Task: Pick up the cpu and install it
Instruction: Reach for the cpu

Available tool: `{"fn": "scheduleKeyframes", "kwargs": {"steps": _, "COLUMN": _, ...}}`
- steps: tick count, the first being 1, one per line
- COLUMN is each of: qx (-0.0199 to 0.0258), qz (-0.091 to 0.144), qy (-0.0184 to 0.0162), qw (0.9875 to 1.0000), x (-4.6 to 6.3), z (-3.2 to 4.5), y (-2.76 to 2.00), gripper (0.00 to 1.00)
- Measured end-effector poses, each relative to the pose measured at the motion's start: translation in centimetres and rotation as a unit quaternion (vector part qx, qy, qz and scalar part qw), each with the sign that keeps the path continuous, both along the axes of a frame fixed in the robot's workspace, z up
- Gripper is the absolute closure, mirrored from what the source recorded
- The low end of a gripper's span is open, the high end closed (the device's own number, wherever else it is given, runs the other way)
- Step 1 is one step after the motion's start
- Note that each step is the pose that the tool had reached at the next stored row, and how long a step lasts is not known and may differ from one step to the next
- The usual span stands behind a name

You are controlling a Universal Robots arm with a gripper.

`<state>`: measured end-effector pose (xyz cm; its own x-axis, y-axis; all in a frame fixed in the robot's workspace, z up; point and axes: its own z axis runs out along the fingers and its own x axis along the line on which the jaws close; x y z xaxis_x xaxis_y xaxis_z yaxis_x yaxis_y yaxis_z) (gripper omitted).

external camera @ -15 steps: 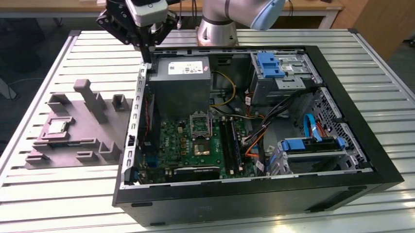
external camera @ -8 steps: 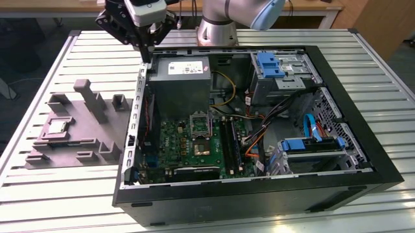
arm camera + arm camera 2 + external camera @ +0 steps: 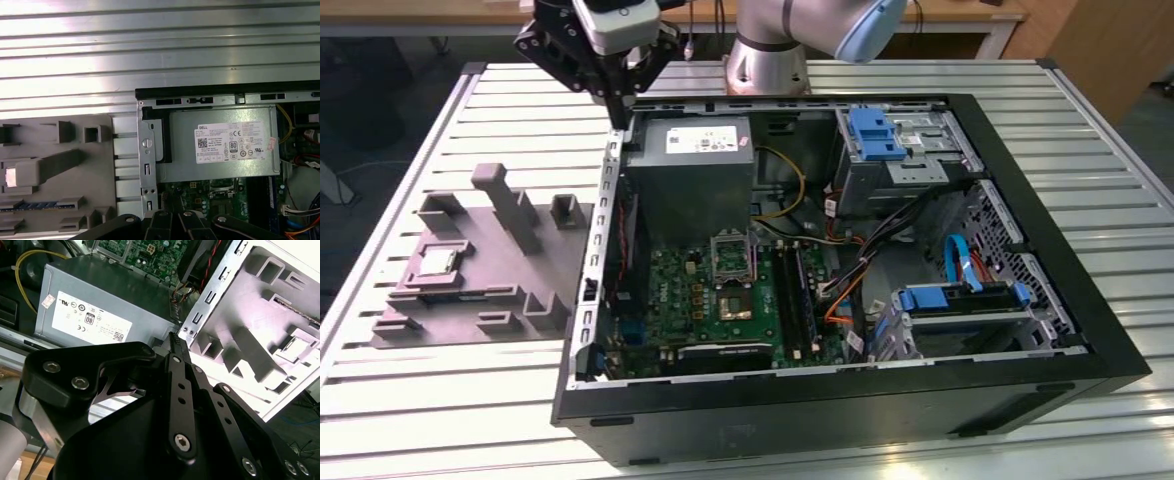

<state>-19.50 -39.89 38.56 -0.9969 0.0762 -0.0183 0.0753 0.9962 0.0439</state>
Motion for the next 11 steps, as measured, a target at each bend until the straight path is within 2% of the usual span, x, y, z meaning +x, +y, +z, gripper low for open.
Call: {"fn": "scheduleKeyframes", "kwargs": {"steps": 11, "qx": 0.0, "qz": 0.0, "qy": 0.0, "qw": 1.0, "x": -0.2, "z": 0.0, "y": 0.0, "gripper": 0.89}}
